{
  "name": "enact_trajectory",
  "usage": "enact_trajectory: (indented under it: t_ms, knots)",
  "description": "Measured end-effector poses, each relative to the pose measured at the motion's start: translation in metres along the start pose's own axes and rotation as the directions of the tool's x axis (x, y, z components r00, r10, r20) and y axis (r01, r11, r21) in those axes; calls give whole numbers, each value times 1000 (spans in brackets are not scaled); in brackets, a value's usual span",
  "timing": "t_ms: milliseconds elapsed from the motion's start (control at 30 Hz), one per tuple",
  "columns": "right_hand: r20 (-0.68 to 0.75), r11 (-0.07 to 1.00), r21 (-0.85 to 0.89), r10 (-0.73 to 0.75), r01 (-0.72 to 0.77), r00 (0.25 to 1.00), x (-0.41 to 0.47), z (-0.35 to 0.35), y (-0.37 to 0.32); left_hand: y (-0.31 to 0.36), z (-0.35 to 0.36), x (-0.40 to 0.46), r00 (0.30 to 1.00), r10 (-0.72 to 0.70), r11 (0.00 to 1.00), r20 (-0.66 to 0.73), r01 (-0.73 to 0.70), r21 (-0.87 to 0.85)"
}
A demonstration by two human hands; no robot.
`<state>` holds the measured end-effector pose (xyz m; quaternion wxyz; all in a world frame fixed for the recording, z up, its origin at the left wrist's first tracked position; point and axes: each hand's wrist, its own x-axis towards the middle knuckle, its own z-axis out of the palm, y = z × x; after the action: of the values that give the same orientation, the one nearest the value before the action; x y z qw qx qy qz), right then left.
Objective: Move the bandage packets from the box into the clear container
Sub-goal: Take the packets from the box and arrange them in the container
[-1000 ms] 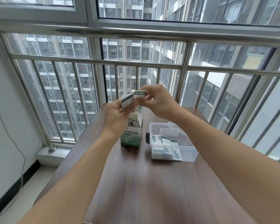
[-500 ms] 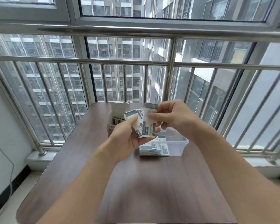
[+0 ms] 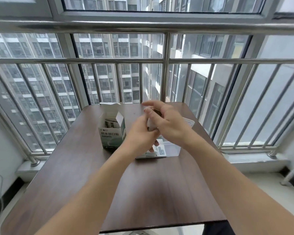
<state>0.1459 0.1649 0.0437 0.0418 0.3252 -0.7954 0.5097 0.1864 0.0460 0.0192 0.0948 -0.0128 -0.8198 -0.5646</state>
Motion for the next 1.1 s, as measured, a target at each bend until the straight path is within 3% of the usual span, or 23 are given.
enact_trajectory:
  t_ms: [67, 133, 300, 433, 600, 933, 1100]
  knots:
    - [-46, 971, -226, -96, 83, 994, 4, -2, -4, -3, 3, 7, 981, 109, 978, -163, -76, 195]
    - [-31, 951, -294, -110, 96, 993, 11, -11, -7, -5, 3, 14, 971, 108, 981, -211, -70, 182]
    - [163, 999, 51, -1, -7, 987, 26, -31, 0, 2, -2, 20, 999, -13, 992, -47, 7, -124]
    - [299, 967, 202, 91, -156, 950, 35, -40, 5, -1, -3, 26, 999, -41, 986, -3, 40, -161]
    - [374, 967, 142, 145, -211, 916, 45, -35, 3, -5, 2, 34, 999, -41, 993, -14, 39, -109]
    - [131, 979, -63, 202, -195, 971, 61, -6, 17, -16, 1, 48, 992, -75, 996, -103, 79, 38]
    - [360, 922, 203, 242, -329, 901, 62, -25, 35, -24, 1, 53, 985, -157, 987, -67, 153, -49]
